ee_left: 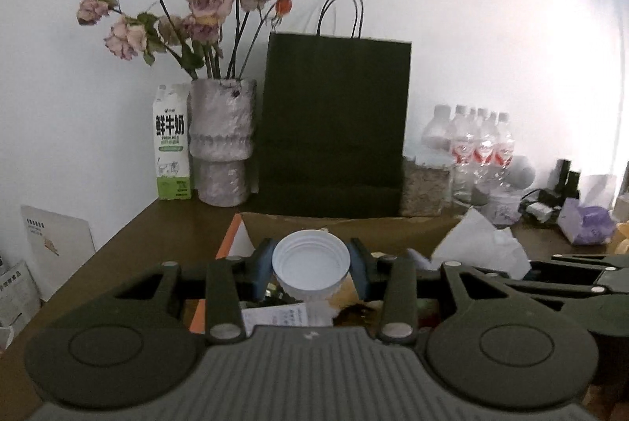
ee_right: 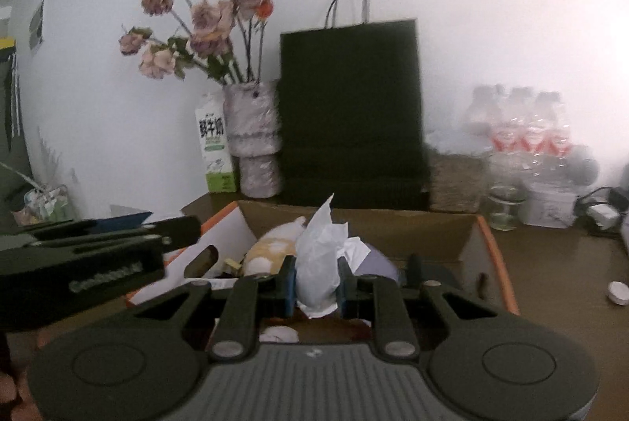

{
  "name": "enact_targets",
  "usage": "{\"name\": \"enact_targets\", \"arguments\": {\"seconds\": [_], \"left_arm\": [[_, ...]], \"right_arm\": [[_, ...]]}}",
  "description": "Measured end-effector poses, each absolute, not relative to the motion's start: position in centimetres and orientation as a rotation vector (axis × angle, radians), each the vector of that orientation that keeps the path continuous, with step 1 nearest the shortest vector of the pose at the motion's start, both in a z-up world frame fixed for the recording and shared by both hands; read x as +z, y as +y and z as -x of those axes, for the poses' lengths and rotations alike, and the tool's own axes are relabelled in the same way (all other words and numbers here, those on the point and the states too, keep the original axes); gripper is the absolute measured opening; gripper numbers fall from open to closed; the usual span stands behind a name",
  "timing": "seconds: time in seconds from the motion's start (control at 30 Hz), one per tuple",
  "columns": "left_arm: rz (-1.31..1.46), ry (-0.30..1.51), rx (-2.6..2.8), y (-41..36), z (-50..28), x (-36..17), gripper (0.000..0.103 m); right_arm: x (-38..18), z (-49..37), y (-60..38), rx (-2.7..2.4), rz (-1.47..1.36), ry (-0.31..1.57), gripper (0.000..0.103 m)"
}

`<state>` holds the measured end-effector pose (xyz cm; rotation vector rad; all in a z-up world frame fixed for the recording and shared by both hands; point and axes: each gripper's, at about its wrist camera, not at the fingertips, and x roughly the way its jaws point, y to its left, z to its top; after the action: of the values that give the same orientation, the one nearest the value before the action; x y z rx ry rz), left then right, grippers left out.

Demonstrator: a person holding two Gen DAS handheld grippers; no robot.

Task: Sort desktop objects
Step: 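Carry the cap and tissue over the box with both tools, then open both tools to drop the cap and tissue into the box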

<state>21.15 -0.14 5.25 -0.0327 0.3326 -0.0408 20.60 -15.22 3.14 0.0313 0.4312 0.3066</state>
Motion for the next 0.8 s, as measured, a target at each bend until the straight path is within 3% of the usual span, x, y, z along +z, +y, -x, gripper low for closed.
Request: {"name": "enact_targets", "arguments": {"seconds": [0.47, 0.63, 0.67, 0.7, 0.77, 0.8], "left_arm": [[-0.037, 0.395, -0.037, 0.1, -24.6, 0.5, 0.041], [-0.064, 0.385, 0.006, -0.3, -24.4, 0.2, 0.041], [-0.066, 0.383, 0.011, -0.3, -24.3, 0.2, 0.044], [-0.074, 0.38, 0.022, -0.4, -24.2, 0.3, 0.056], [-0.106, 0.36, 0.06, -0.7, -23.9, 0.4, 0.076], [-0.122, 0.349, 0.082, -0.8, -23.8, 0.5, 0.083]], "right_arm": [[-1.3, -24.2, -14.6, 0.322, 0.006, 0.536, 0.019], [-1.1, -23.7, -14.7, 0.295, 0.012, 0.52, 0.023], [-1.0, -23.5, -14.7, 0.29, 0.017, 0.511, 0.028], [-0.8, -23.4, -14.7, 0.287, 0.019, 0.502, 0.033], [-0.4, -23.0, -14.8, 0.269, 0.026, 0.481, 0.058], [-0.3, -22.9, -14.9, 0.249, 0.035, 0.469, 0.061]]}}
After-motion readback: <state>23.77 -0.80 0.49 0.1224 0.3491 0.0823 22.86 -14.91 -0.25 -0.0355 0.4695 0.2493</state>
